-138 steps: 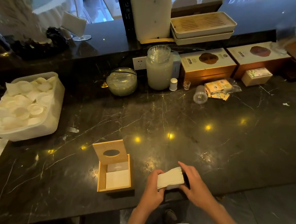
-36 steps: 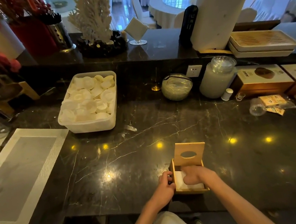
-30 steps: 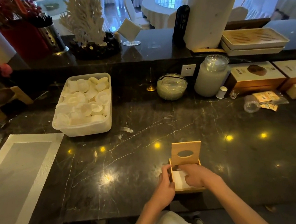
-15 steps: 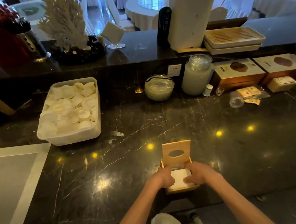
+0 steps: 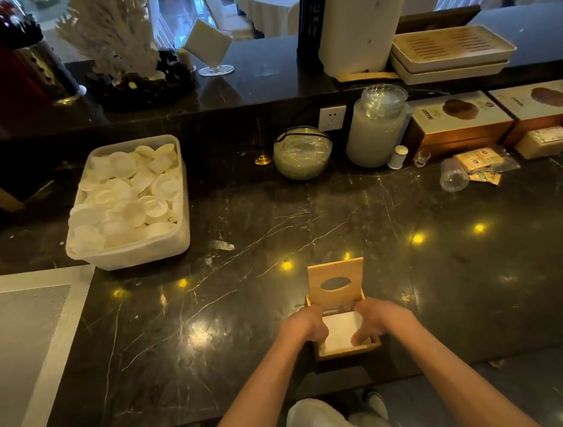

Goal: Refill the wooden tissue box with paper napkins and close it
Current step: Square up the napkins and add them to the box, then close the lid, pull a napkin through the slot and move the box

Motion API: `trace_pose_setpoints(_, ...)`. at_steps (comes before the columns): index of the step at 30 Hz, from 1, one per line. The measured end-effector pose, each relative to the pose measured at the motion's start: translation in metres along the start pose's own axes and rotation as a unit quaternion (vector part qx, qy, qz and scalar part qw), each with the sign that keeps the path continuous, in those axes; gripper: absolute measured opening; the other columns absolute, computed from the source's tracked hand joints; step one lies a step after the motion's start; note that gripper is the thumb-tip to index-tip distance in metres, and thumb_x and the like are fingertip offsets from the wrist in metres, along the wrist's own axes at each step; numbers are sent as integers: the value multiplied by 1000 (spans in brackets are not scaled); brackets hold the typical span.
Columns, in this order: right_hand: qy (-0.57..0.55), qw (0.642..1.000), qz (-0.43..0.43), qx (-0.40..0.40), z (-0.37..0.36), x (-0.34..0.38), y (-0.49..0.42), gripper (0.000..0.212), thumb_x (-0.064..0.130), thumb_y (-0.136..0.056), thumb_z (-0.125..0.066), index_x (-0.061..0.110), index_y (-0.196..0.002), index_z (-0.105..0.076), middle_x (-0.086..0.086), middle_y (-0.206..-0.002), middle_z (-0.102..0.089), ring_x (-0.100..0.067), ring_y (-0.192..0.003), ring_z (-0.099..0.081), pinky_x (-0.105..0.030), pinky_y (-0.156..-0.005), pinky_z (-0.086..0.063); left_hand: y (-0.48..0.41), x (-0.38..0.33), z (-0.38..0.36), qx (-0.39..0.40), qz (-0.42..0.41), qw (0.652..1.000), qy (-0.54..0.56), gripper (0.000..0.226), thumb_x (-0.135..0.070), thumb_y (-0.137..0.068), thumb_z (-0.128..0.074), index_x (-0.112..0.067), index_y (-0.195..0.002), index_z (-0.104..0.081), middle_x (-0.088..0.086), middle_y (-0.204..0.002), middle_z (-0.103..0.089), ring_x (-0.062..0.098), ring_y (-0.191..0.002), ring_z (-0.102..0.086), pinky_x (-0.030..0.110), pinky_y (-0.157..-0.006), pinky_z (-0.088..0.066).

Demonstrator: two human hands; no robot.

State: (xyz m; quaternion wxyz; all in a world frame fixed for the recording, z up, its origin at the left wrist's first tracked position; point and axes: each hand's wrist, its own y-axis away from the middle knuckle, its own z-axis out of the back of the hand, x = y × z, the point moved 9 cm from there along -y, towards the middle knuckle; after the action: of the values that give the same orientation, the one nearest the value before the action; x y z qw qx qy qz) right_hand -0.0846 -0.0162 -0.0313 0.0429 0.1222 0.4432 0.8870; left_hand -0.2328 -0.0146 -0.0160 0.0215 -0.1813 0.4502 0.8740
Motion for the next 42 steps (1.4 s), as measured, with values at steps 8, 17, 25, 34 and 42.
trace_pose_setpoints(8, -33, 999, 31, -23, -1, 2, 2, 74, 37, -72, -81, 24, -137, -49, -1, -135, -55, -23, -119, -55, -38, -99, -49, 4, -3, 2, 12, -15, 999, -26, 47, -13, -92, -54, -11, -138, -47, 10, -137, -53, 27, -123, -53, 36, -98, -46)
trace_pose_setpoints(17, -155, 977, 138, -50, 9, -8, 40, 60, 27, -90, -66, 34, -144, -40, 6, -140, -48, -16, -128, -48, -32, -103, -43, 24, 4, 0, -3, -115, 981, 154, 41, -25, -101, -46, -28, -142, -47, 0, -142, -51, 19, -129, -49, 37, -108, -40)
trace_pose_setpoints(25, -552, 814, 177, -24, 56, -29, 51, 59, 60, -95, -39, 41, -149, -29, 6, -159, -26, -20, -146, -24, -51, -116, -27, 51, 3, 50, -162, -105, 825, 531, 44, -42, -102, -42, -32, -145, -36, -13, -143, -37, 12, -130, -36, 47, -107, -38)
trace_pose_setpoints(34, -545, 809, 217, -49, 46, -15, 64, 50, 58, -98, -22, 44, -113, -67, 0, -149, -47, -20, -143, -35, -47, -117, -29, 48, 3, 19, -111, -114, 780, 606, 59, -58, -100, -27, -20, -124, -66, -3, -130, -64, 10, -125, -53, 42, -109, -37)
trace_pose_setpoints(42, -261, 933, 225, -106, 8, -22, 72, 27, 44, -100, -42, 39, -108, -67, 2, -159, -27, -21, -150, -11, -35, -120, -18, 39, 23, -25, -175, -108, 854, 477, 22, -18, -96, -59, -32, -113, -60, -2, -131, -55, 15, -114, -56, 28, -88, -51)
